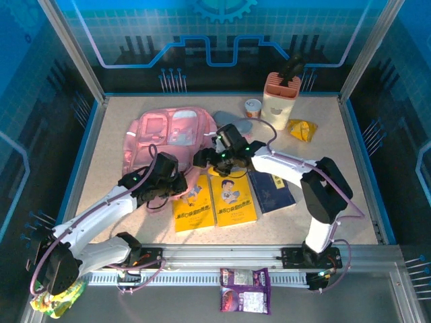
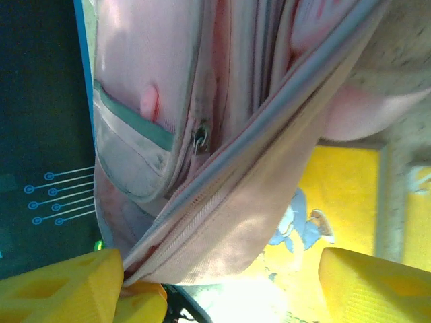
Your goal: Pack the student bag
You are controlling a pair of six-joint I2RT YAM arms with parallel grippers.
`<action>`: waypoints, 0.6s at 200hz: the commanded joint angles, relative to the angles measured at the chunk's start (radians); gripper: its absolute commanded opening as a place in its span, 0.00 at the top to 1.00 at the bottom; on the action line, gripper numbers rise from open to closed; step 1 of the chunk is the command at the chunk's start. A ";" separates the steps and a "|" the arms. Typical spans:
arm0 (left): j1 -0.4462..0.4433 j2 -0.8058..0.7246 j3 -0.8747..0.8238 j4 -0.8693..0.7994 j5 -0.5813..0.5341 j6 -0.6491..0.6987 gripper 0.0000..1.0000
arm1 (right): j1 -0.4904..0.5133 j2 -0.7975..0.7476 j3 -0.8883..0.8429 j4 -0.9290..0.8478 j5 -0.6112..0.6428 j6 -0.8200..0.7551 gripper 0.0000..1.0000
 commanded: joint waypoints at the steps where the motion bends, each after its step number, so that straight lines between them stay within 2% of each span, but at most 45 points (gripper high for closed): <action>1: -0.008 -0.004 0.044 0.050 0.027 -0.012 1.00 | 0.027 0.051 0.005 0.103 0.021 0.126 0.27; 42: -0.012 0.007 0.055 0.042 0.049 -0.004 1.00 | 0.035 0.132 0.071 0.105 0.048 0.125 0.40; 95: -0.016 -0.019 0.042 -0.020 0.042 -0.003 1.00 | 0.009 0.185 0.178 0.002 0.096 -0.030 0.92; 120: -0.017 -0.076 0.013 -0.062 0.037 -0.029 1.00 | -0.010 0.204 0.232 -0.023 0.112 -0.151 1.00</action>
